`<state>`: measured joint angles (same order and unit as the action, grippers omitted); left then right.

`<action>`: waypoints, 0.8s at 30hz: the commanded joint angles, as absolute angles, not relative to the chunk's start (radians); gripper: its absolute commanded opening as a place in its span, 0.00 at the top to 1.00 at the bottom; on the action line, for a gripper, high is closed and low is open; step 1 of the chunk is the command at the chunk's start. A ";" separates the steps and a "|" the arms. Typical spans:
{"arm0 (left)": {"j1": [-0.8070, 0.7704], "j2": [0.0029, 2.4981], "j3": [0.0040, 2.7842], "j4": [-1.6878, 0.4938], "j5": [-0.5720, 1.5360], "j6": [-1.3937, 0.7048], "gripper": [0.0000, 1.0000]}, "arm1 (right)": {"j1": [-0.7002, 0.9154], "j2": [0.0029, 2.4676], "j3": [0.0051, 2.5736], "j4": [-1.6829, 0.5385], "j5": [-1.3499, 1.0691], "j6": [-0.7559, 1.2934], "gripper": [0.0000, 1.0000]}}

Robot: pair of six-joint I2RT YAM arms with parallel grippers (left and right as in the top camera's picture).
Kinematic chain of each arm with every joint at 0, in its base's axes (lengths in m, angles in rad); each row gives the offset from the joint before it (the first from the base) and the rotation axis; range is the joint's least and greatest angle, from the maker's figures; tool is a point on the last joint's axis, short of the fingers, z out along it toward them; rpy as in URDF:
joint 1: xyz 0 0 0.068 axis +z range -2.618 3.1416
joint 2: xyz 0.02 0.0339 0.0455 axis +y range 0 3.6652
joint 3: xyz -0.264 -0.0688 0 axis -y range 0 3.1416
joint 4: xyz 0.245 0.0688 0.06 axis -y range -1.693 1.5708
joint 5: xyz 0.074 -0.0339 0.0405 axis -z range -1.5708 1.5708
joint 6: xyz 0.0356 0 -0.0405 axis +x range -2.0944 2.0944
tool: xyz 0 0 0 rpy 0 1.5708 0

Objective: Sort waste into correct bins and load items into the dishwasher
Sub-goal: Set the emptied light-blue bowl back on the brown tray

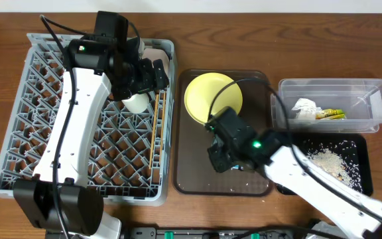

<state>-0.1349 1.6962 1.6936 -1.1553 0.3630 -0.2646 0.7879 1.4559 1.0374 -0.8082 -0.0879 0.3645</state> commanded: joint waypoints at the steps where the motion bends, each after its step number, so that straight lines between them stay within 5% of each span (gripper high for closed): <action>1: -0.135 1.701 1.696 -1.159 0.360 -0.255 0.05 | 0.813 1.525 1.030 -0.800 -0.070 0.381 0.99; 6: -0.135 1.701 1.696 -1.159 0.360 -0.255 0.05 | 0.817 1.555 1.030 -0.787 -0.113 0.381 0.96; 11: -0.135 1.701 1.696 -1.159 0.360 -0.255 0.05 | 0.815 1.539 1.037 -0.775 -0.113 0.361 0.55; 18: -0.135 1.701 1.696 -1.159 0.360 -0.255 0.05 | 0.735 1.441 1.106 -0.793 -0.109 0.358 0.24; 19: -0.135 1.701 1.696 -1.159 0.360 -0.255 0.05 | 0.710 1.417 1.124 -0.806 -0.096 0.358 0.05; 24: -0.135 1.701 1.696 -1.159 0.360 -0.255 0.05 | 0.545 1.280 1.158 -0.879 0.027 0.358 0.01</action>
<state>-0.1349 1.6962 1.6936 -1.1553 0.3630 -0.2642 0.6277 1.3499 1.1404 -0.8486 -0.0685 0.3592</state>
